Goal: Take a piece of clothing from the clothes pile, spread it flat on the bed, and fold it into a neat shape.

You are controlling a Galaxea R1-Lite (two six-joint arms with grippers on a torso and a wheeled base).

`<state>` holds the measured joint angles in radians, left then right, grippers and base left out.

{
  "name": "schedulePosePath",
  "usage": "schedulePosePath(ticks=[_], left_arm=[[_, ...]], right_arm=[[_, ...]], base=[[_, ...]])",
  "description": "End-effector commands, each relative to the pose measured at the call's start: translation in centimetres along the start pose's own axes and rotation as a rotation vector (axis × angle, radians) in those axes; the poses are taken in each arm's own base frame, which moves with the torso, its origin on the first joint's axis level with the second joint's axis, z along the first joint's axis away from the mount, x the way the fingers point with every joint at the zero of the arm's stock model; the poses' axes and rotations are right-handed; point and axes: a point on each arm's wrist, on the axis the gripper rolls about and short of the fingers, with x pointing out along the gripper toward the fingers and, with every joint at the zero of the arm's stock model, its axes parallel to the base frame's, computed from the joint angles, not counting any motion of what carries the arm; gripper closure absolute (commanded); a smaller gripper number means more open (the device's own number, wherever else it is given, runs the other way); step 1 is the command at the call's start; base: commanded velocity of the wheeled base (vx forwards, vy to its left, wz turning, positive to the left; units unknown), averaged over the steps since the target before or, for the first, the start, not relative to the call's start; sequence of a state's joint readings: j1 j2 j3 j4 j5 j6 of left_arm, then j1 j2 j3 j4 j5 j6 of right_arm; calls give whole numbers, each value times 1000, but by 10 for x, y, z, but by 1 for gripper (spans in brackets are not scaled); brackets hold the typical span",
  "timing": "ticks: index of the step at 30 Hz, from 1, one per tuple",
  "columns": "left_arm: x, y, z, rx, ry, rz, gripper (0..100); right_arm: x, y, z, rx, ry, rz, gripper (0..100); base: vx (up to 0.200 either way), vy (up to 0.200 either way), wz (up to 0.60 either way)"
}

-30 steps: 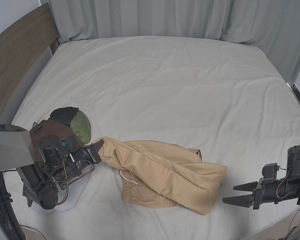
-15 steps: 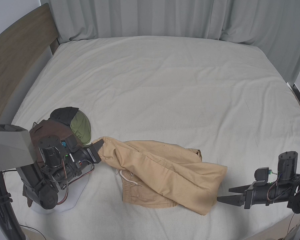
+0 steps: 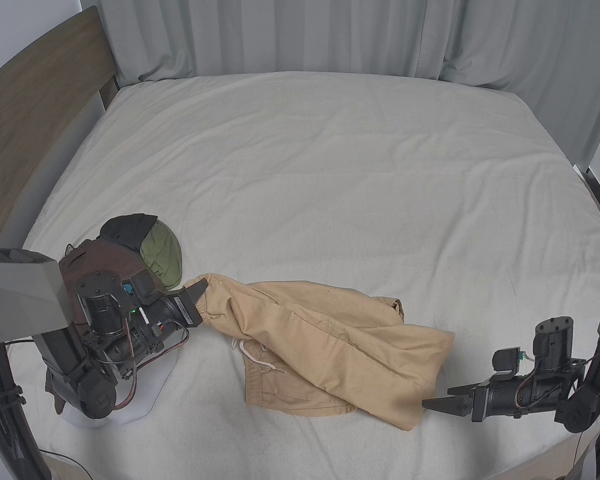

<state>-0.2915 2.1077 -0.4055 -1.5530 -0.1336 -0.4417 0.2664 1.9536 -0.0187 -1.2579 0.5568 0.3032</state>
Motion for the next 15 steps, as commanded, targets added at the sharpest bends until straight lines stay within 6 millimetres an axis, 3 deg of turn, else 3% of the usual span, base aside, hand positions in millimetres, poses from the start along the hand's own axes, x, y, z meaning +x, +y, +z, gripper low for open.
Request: schedulePosePath(ticks=[1,15], left_arm=[[0,0,0,0,0,0,100],[0,2,2,-2,-11,5,100]], right_arm=[[8,-10,-12,56,64,-24,0],[33,-27,-17,108,27,-48,0]], base=[[0,0,0],[0,0,0]])
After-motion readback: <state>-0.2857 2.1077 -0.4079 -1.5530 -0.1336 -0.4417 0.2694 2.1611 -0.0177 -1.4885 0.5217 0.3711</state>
